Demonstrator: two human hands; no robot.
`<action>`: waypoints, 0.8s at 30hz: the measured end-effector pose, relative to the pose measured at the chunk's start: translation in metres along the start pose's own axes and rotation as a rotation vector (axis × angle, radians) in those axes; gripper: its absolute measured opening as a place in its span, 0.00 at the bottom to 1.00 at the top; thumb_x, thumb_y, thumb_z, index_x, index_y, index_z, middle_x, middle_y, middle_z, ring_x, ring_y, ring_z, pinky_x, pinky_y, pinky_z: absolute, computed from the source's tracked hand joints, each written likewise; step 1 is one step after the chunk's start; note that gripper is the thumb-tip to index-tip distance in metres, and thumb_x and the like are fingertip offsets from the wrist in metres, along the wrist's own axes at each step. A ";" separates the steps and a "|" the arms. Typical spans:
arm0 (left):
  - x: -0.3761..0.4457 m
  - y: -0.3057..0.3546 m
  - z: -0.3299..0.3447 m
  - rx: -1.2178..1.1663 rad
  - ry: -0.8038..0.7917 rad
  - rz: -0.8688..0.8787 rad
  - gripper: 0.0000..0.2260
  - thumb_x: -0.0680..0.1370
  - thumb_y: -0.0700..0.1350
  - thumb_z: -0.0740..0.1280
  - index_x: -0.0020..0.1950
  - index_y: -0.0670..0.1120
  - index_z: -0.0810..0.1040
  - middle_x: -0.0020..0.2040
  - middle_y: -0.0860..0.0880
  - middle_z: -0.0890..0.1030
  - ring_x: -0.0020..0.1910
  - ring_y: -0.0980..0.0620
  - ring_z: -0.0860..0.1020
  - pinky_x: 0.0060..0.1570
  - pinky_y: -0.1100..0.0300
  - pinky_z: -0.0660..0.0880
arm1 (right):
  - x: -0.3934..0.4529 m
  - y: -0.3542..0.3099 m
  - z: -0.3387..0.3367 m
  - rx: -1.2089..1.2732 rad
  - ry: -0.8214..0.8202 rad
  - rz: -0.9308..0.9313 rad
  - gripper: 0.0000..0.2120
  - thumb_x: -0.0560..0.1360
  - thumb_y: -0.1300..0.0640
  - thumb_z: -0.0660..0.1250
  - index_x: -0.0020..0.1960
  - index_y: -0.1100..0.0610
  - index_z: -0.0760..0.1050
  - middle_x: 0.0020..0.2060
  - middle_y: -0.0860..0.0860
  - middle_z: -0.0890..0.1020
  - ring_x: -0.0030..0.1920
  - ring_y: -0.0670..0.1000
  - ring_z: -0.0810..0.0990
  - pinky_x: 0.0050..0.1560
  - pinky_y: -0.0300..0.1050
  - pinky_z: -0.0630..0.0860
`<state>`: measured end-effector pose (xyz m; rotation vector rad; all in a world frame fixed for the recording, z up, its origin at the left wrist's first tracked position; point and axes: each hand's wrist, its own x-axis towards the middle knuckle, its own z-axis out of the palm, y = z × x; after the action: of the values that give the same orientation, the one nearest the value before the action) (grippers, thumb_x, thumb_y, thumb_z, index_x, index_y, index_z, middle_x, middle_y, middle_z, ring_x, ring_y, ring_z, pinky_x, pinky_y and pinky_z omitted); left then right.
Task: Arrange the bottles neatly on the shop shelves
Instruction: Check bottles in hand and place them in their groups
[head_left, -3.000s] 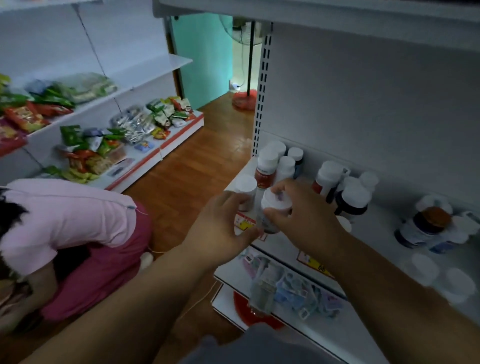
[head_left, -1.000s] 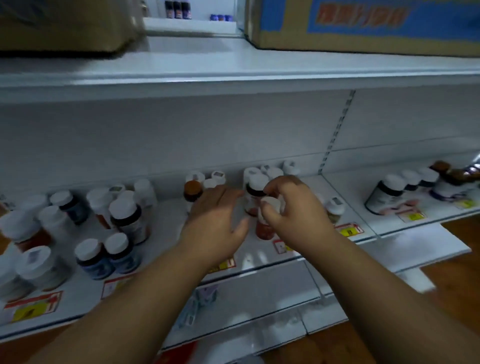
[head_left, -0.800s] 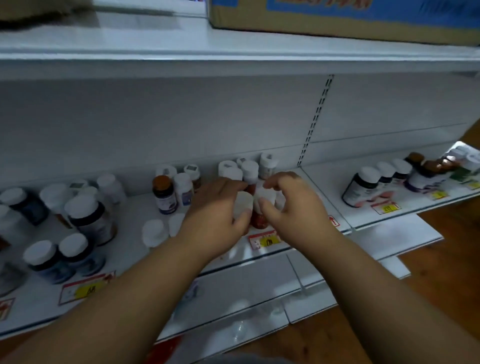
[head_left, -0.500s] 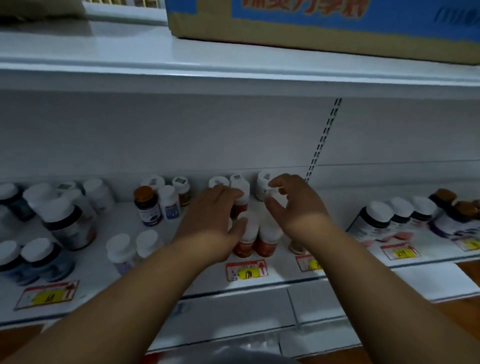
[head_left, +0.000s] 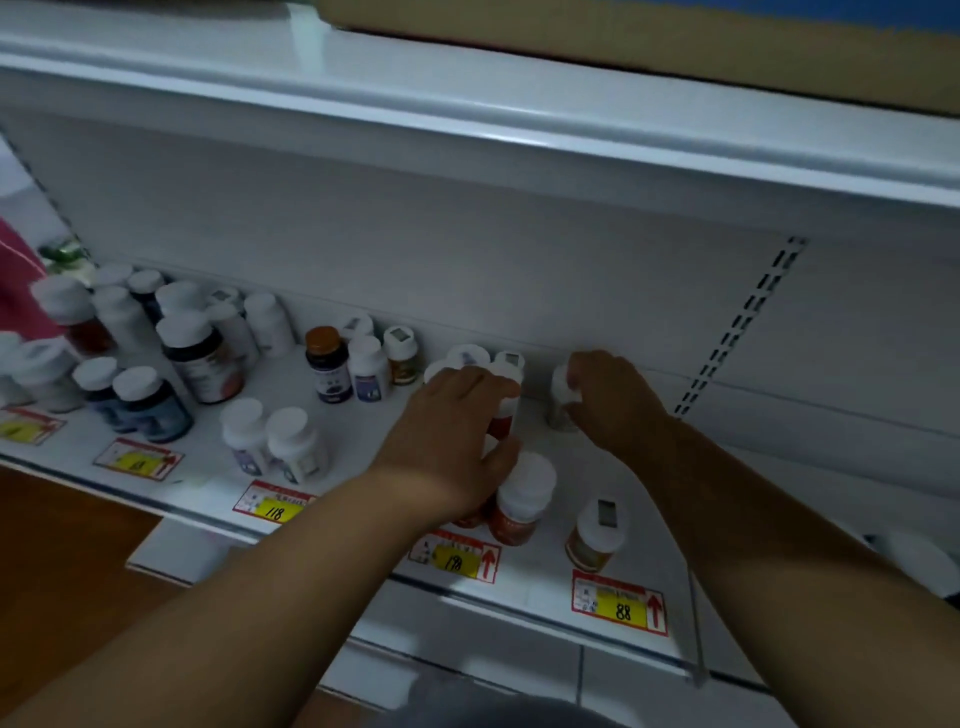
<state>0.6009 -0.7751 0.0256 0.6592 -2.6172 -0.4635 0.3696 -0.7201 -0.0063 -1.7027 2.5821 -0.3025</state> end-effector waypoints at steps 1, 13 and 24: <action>0.001 0.002 0.000 0.004 0.004 -0.001 0.24 0.74 0.58 0.58 0.66 0.48 0.73 0.59 0.48 0.76 0.60 0.45 0.72 0.61 0.50 0.69 | 0.000 0.002 0.001 -0.020 0.003 0.019 0.18 0.72 0.54 0.69 0.58 0.60 0.70 0.57 0.61 0.72 0.54 0.62 0.74 0.54 0.51 0.72; 0.000 0.010 -0.004 -0.131 0.104 0.015 0.26 0.77 0.63 0.54 0.65 0.48 0.74 0.60 0.49 0.75 0.59 0.49 0.71 0.58 0.56 0.68 | -0.045 -0.022 -0.057 1.547 0.204 0.374 0.05 0.71 0.57 0.65 0.46 0.56 0.75 0.42 0.55 0.79 0.40 0.54 0.79 0.40 0.44 0.77; -0.034 -0.022 -0.036 -0.355 0.184 0.110 0.24 0.80 0.58 0.49 0.59 0.45 0.78 0.52 0.51 0.78 0.53 0.52 0.73 0.53 0.57 0.68 | -0.093 -0.129 -0.084 1.933 0.060 0.319 0.20 0.66 0.49 0.69 0.54 0.59 0.74 0.41 0.57 0.83 0.42 0.56 0.83 0.42 0.52 0.81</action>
<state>0.6527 -0.7844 0.0379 0.4169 -2.3037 -0.7706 0.5120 -0.6724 0.0920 -0.4362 1.1306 -1.8454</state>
